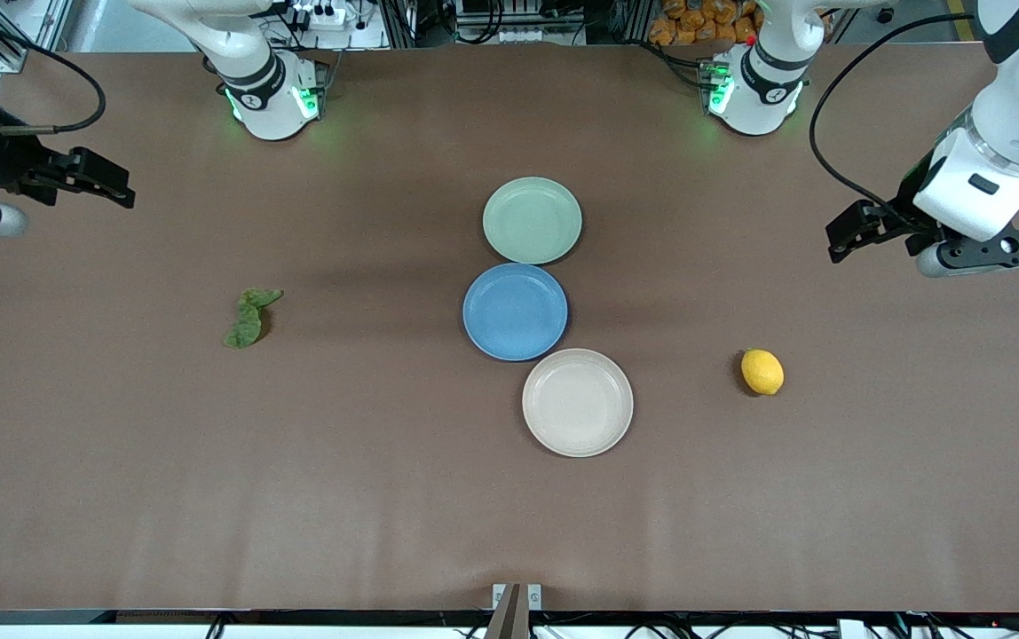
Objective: Pick lemon and lettuce from plates
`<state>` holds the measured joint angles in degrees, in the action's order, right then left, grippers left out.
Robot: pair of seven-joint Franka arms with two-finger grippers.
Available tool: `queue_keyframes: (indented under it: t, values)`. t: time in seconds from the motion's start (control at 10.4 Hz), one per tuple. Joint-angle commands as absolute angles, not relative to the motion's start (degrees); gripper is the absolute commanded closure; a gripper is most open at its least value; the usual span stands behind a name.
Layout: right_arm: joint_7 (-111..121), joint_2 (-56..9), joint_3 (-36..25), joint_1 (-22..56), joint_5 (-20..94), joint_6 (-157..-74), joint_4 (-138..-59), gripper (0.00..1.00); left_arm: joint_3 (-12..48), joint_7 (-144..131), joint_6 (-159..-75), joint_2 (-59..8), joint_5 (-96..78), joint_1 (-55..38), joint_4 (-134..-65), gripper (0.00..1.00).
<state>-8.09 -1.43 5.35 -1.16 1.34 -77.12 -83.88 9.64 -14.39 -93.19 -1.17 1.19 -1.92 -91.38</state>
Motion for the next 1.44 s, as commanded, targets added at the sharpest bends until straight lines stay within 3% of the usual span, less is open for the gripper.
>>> queue_keyframes:
  t: [0.0, 1.35]
  values:
    - [-8.1, -2.3, 6.0, -2.5, 2.3, -77.3, -83.0, 0.00, 9.2, -9.2, -88.6, -1.7, 3.7, -2.4, -88.6, 0.00]
    - [-8.0, -2.4, 6.0, -3.0, 1.9, -77.3, -83.0, 0.00, 8.9, -5.3, -88.1, -1.2, -1.1, -1.8, -84.3, 0.00]
